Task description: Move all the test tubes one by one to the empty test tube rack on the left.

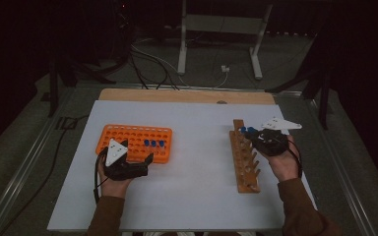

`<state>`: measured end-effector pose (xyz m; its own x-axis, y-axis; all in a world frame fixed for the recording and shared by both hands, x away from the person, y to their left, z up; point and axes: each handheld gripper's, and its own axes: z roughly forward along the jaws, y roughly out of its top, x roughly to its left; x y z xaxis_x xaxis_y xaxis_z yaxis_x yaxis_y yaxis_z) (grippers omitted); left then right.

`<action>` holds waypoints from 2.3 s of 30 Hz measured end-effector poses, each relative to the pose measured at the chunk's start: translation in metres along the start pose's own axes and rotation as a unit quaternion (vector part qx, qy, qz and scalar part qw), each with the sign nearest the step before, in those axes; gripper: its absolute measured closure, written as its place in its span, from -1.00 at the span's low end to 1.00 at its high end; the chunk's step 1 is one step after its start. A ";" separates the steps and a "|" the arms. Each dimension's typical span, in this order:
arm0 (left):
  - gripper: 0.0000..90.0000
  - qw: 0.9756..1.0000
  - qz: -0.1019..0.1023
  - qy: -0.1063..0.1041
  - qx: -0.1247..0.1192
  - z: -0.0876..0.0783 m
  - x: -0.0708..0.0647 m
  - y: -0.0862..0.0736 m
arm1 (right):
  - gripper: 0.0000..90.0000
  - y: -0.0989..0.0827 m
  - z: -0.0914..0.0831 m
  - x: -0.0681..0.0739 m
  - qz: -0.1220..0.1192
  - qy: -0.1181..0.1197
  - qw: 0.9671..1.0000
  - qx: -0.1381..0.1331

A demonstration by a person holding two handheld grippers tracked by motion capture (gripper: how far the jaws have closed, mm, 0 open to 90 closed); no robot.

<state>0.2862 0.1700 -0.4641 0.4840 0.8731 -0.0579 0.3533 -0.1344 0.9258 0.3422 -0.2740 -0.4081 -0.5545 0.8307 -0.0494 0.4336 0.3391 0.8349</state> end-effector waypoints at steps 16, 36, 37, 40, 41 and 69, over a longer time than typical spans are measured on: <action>-0.97 1.000 0.011 -0.010 0.003 0.003 -0.006 0.019 | 0.72 0.033 -0.026 0.004 -0.026 -0.007 0.999 -0.026; -0.92 0.998 0.031 -0.046 -0.007 0.022 -0.038 0.052 | 0.72 0.055 -0.004 0.044 -0.043 0.058 0.997 -0.019; -0.92 0.998 0.031 -0.048 -0.007 0.023 -0.040 0.053 | 0.71 0.056 -0.002 0.046 -0.044 0.062 0.997 -0.018; -0.91 0.998 0.033 -0.053 -0.008 0.027 -0.045 0.055 | 0.71 0.058 0.003 0.052 -0.048 0.070 0.996 -0.016; -0.91 0.998 0.034 -0.055 -0.007 0.028 -0.046 0.056 | 0.71 0.058 0.005 0.054 -0.049 0.072 0.996 -0.015; -0.50 0.989 0.070 -0.128 0.015 0.069 -0.096 0.059 | 0.71 0.067 0.032 0.098 -0.053 0.131 0.990 -0.007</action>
<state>0.3157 0.0455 -0.4292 0.7152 0.6984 -0.0268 0.2912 -0.2629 0.9198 0.3396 -0.1562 -0.3748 -0.7627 0.6467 0.0049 0.3539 0.4111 0.8401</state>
